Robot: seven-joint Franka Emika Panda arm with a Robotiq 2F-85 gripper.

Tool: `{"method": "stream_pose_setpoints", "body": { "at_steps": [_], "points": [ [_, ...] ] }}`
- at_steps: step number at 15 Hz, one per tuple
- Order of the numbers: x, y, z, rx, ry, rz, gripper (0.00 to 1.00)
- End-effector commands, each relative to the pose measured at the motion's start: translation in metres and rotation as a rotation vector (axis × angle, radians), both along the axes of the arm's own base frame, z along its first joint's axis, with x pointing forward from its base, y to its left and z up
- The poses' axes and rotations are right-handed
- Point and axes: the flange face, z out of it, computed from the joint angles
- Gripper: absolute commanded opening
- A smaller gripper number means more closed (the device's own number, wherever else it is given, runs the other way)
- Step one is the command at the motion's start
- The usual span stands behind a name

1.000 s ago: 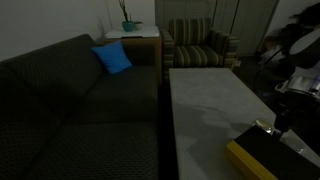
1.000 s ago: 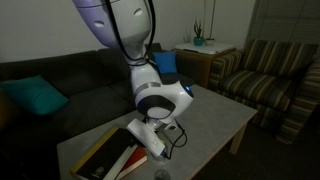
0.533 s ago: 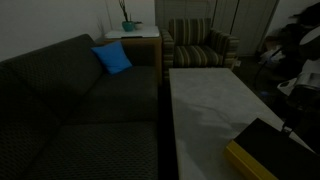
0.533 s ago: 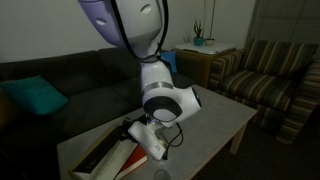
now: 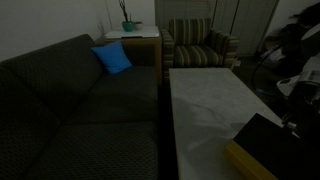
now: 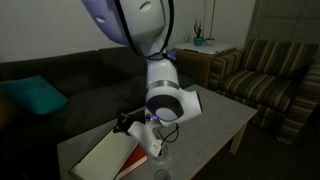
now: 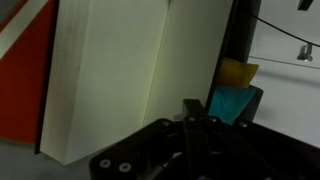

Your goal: Place the lid of the silver container on the table, open the black book, then close the container

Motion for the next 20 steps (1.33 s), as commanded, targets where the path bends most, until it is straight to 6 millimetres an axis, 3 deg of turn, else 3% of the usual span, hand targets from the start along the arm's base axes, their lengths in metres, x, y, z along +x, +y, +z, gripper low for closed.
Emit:
{"method": "stream_pose_setpoints", "body": {
  "at_steps": [1,8,20],
  "points": [
    [0.004,0.010,0.006,0.031,-0.027,0.013,0.00],
    [0.006,0.042,0.007,0.064,-0.042,0.027,0.00],
    [0.015,0.065,0.024,0.126,-0.037,0.111,0.00]
  ]
}}
